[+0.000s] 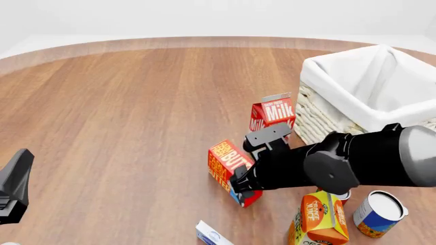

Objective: Pick up the cream cheese box and the butter, and put them in the basket.

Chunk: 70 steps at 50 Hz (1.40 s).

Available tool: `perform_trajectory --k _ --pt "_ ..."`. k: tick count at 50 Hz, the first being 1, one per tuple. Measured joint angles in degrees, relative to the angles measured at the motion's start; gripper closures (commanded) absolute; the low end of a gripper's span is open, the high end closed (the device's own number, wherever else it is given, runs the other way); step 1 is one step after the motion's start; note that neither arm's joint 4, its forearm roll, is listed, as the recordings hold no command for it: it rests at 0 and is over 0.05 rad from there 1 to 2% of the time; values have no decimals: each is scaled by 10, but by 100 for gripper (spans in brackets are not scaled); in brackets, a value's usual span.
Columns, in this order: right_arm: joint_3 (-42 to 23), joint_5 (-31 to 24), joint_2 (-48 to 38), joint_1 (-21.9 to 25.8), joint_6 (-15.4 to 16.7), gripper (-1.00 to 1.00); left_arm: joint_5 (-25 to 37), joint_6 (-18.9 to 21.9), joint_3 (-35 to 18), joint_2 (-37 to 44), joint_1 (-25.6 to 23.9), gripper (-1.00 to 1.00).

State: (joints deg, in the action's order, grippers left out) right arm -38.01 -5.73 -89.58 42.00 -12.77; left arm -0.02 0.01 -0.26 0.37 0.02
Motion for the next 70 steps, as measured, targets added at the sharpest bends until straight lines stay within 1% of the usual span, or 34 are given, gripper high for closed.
perform_trajectory --k 18,24,42,60,70 --pt "-3 -14 6 8 -4 100 0 0 0 0 0 -100" --pt "-10 -32 19 16 -8 100 0 0 0 0 0 -100" --pt "-49 -93 74 37 -7 100 0 0 0 0 0 -100" --pt "-97 -147 119 33 20 100 0 0 0 0 0 -100" --pt "-149 -191 147 24 37 100 0 0 0 0 0 -100"
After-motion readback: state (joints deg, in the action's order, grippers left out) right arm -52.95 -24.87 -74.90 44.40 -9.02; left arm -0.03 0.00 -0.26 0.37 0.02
